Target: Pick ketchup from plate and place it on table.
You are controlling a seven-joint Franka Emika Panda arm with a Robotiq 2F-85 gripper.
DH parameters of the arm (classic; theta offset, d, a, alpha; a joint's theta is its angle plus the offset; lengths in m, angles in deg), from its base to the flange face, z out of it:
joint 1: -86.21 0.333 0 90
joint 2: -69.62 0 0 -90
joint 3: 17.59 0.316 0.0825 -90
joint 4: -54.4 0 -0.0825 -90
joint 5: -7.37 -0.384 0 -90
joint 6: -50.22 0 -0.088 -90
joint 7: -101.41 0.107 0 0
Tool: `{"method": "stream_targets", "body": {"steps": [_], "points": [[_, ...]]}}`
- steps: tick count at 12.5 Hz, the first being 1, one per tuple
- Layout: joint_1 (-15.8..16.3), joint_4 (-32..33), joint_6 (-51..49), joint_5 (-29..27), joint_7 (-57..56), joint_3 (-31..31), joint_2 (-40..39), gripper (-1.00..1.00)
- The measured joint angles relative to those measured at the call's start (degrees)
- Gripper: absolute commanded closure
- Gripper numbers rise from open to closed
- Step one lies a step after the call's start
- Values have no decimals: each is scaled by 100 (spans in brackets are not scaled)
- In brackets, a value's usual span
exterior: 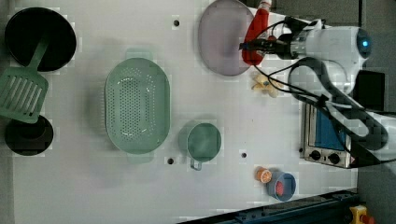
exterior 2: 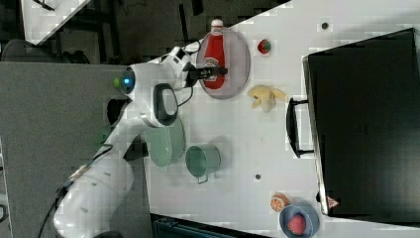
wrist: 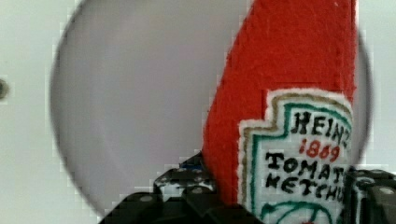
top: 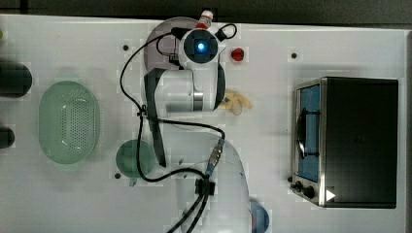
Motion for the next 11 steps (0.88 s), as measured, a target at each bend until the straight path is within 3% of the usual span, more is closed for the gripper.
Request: {"method": "stream_targets", "body": {"steps": [8,11], "points": [[-61,118,-2244,35,607,-80,2021,-27],[-172,408,-2445,8,1007,-110,2752,-27]]}}
